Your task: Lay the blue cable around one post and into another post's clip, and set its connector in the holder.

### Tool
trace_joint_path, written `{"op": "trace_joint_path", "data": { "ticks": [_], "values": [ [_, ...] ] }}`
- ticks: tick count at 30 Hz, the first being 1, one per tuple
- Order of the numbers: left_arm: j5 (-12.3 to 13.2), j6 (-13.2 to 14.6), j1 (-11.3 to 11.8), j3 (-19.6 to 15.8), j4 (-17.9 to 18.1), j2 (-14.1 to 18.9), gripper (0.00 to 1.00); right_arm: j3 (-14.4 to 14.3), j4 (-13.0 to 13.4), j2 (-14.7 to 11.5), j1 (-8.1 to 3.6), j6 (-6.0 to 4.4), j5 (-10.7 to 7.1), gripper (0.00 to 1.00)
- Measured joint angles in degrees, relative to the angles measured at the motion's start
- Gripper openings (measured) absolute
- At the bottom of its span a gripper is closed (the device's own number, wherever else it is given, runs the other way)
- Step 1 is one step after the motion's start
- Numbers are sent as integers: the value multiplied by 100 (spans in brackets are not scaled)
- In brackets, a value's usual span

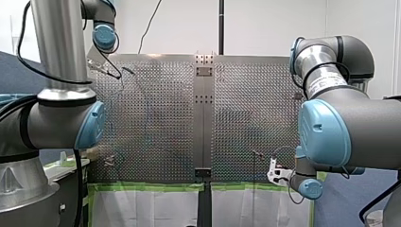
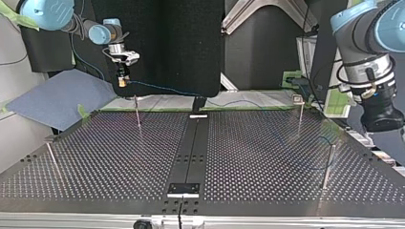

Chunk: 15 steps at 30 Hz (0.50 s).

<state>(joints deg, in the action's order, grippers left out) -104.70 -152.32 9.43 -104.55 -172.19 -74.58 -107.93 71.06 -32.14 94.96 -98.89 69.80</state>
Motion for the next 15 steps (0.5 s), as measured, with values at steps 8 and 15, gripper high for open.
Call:
{"op": "trace_joint_path", "data": {
  "ticks": [8,15],
  "values": [
    [-397,396,-221,397,-399,-163,100,10,-20,0,22,0,0,0],
    [-783,782,-346,705,-786,-189,100,11,-23,0,41,0,0,0]
  ]
}}
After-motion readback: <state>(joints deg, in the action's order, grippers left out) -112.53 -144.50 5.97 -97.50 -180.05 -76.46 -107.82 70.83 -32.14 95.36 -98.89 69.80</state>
